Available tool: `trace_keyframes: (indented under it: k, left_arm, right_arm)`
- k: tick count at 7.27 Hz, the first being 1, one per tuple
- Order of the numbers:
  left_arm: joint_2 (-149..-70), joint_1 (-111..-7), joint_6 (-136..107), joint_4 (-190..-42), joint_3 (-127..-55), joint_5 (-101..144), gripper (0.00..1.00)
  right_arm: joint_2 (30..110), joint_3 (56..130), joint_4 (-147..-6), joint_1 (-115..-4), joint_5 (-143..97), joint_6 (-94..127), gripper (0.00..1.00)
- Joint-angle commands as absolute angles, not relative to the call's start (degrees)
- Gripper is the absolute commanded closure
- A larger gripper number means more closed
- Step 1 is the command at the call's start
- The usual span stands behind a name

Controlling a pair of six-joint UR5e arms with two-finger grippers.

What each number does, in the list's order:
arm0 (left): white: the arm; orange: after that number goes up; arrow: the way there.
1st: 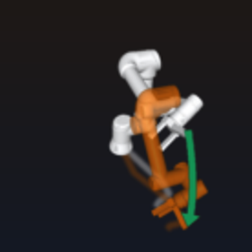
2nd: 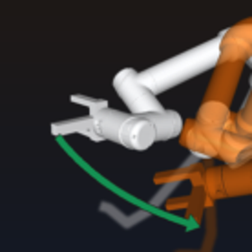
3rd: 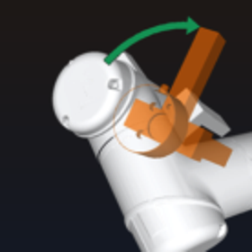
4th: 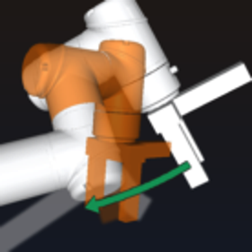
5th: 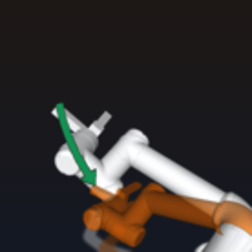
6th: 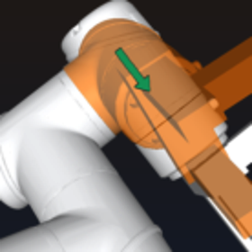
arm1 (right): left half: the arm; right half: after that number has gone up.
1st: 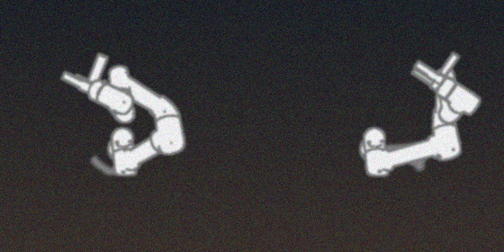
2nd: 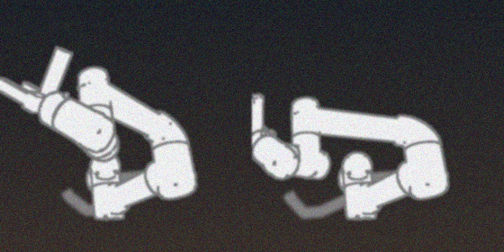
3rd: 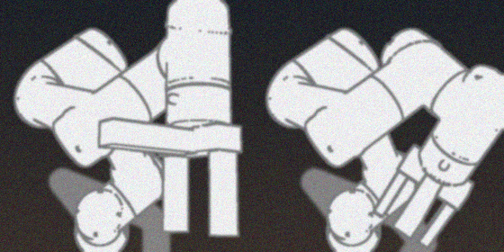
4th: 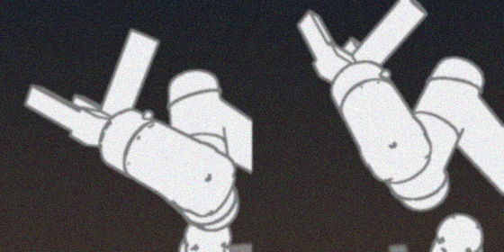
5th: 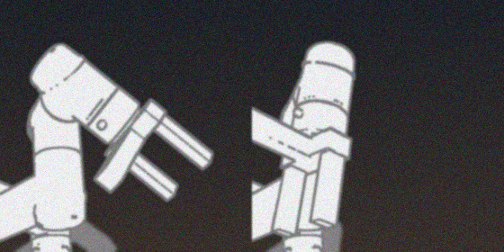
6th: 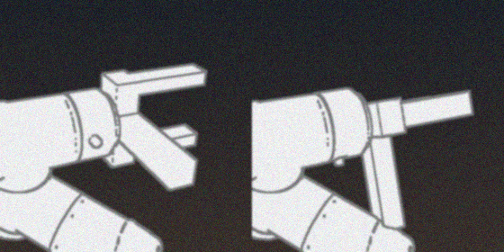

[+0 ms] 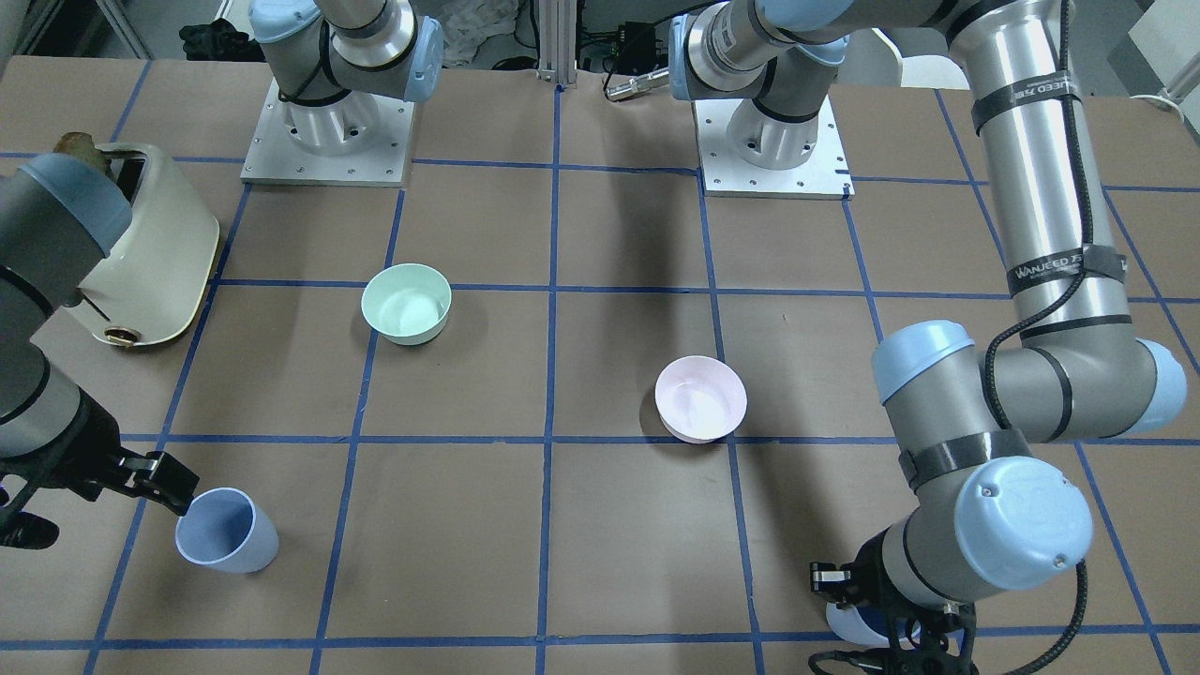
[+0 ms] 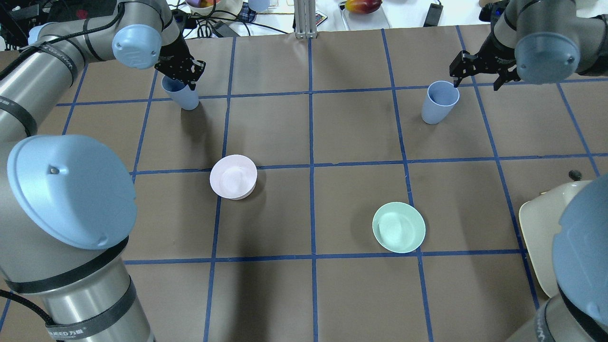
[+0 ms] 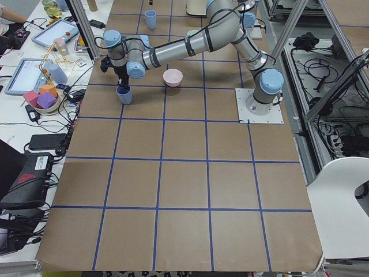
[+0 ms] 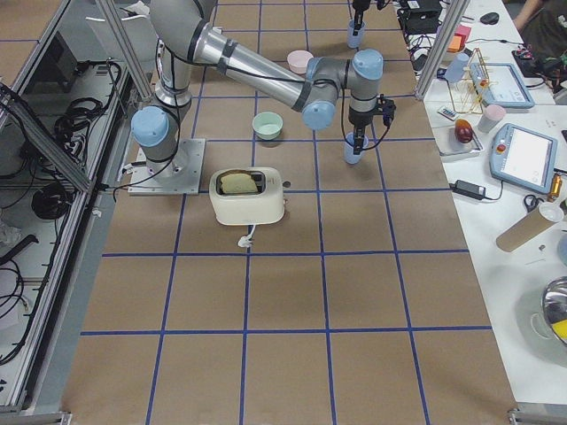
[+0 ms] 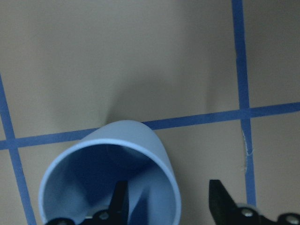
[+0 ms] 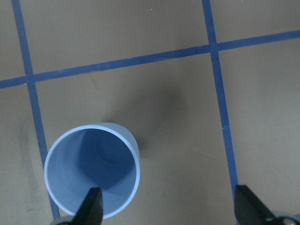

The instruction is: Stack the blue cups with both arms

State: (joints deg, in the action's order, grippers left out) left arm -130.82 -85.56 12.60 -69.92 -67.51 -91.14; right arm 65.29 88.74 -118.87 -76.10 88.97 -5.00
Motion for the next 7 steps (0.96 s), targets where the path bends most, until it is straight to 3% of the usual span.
trace_keyframes:
  k: [1, 4, 5, 6, 7]
  left_arm:
    - [-128.16, -91.02, 9.52, -70.05, -67.15, -91.41, 1.0]
    - [-125.77, -104.28, -2.52, -71.02, -69.94, -91.32, 1.0]
    - [-125.34, -107.89, -4.64, -70.49, -73.27, -91.14, 1.0]
    - [-124.11, -110.37, -6.22, -70.58, -76.43, -90.79, 1.0]
    - [-123.41, -113.35, -7.81, -70.66, -78.38, -90.36, 1.0]
  right_arm:
    - [63.81, 88.86, -116.56, -76.02, 88.68, -5.45, 0.0]
    - [60.74, 89.03, -115.93, -76.03, 88.15, -5.45, 0.0]
    - [60.38, 89.03, -116.45, -76.03, 87.89, -5.28, 0.17]
    - [59.86, 89.03, -116.63, -76.03, 86.06, -5.36, 0.44]
    - [59.77, 88.77, -116.98, -76.03, 85.0, -5.36, 0.79]
